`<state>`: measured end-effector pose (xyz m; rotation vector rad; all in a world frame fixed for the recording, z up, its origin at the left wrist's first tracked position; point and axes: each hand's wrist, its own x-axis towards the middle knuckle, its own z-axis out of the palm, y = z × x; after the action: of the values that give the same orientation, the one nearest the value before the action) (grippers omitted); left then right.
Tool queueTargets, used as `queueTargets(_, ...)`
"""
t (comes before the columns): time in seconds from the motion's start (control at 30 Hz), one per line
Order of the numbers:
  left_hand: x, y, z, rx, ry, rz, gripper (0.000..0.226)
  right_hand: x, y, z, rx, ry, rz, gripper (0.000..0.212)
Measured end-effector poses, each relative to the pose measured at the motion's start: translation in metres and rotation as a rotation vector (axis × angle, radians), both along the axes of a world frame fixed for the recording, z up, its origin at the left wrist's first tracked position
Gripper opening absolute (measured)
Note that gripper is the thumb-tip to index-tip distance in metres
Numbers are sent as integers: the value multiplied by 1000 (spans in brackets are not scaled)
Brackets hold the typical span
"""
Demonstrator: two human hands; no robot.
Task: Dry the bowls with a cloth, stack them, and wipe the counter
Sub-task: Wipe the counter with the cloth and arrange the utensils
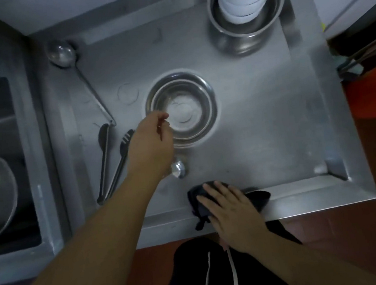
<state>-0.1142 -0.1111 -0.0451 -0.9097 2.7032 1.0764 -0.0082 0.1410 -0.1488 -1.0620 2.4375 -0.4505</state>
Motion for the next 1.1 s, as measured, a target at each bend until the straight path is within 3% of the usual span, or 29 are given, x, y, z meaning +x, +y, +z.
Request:
queueTargets(0.23, 36, -42, 7, 7, 37, 0, 22, 51, -112, -3, -39, -24, 404, 67)
queueTargets(0.37, 44, -55, 8, -5, 46, -21, 24, 59, -111, -9, -62, 65, 556, 66)
queueTargets(0.53, 49, -59, 5, -5, 42, -74, 23, 37, -15, -10, -48, 138, 307, 70)
queueTargets(0.77, 46, -29, -5, 16, 49, -136, 13, -57, 106, 11, 244, 112, -306, 58)
queueTargets(0.93, 42, -9, -10, 24, 46, -150, 13, -111, 83, 0, 184, 59, -847, 63)
queueTargets(1.0, 39, -5, -14, 16, 30, -140, 14, -108, 47, -3, 150, 88, -830, 63)
queueTargets(1.1, 27, 0, -18, 1, -9, -131, 18, -84, 42, -10, 96, 92, -282, 57)
